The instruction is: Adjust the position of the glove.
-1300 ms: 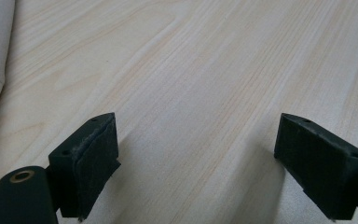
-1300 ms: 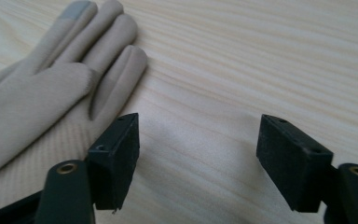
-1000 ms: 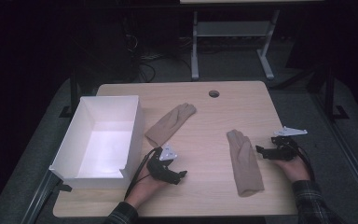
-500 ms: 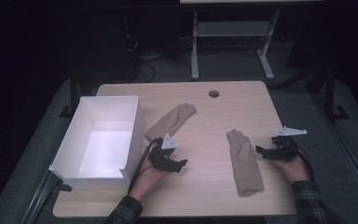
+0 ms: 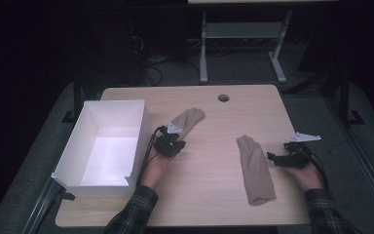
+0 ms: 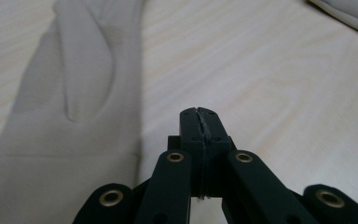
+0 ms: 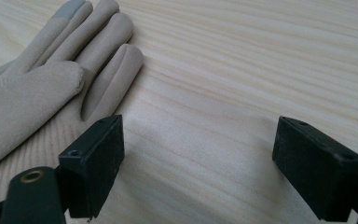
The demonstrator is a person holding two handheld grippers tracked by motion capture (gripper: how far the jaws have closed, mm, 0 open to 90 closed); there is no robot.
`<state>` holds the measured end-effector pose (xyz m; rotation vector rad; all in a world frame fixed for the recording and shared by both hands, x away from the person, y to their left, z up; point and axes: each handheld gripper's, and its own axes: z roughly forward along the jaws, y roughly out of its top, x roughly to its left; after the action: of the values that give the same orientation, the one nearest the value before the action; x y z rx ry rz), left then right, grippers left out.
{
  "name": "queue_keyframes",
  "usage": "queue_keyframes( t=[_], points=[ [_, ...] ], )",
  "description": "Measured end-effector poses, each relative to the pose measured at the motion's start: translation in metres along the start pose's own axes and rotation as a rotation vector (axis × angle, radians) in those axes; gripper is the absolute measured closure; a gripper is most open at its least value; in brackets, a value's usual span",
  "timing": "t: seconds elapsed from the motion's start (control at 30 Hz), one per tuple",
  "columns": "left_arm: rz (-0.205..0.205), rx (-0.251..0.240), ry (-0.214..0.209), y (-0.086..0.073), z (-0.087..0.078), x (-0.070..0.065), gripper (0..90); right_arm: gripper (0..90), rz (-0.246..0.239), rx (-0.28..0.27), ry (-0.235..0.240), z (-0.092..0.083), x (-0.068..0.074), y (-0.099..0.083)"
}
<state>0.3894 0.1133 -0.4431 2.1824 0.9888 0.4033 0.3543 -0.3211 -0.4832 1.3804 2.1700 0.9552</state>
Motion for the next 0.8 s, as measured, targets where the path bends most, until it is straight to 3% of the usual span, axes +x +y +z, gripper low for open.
queue_keyframes(
  t=[0.07, 0.17, 0.3, 0.5, 0.6, 0.8],
  points=[
    [0.018, 0.009, 0.042, 0.005, 0.003, 0.003, 89.7, 16.1, 0.0, 0.0, 0.0, 0.0, 0.0, 0.0],
    [0.002, 0.018, 0.083, 0.01, 0.009, 0.011, 89.7, 16.1, 0.001, -0.001, 0.0, 0.0, 0.0, 0.0],
    [-0.025, 0.012, 0.105, 0.016, 0.016, 0.021, 89.7, 16.1, 0.001, 0.0, 0.0, 0.0, 0.0, 0.0],
    [-0.045, 0.028, 0.113, 0.017, 0.033, 0.03, 89.7, 16.1, 0.001, -0.001, 0.0, 0.0, 0.0, 0.0],
    [-0.05, 0.063, 0.103, 0.013, 0.04, 0.032, 89.7, 16.1, 0.0, 0.0, 0.0, 0.0, 0.0, 0.0],
    [-0.06, 0.061, 0.077, 0.012, 0.04, 0.032, 89.8, 16.1, -0.001, -0.001, 0.001, 0.0, 0.0, 0.0]
  ],
)
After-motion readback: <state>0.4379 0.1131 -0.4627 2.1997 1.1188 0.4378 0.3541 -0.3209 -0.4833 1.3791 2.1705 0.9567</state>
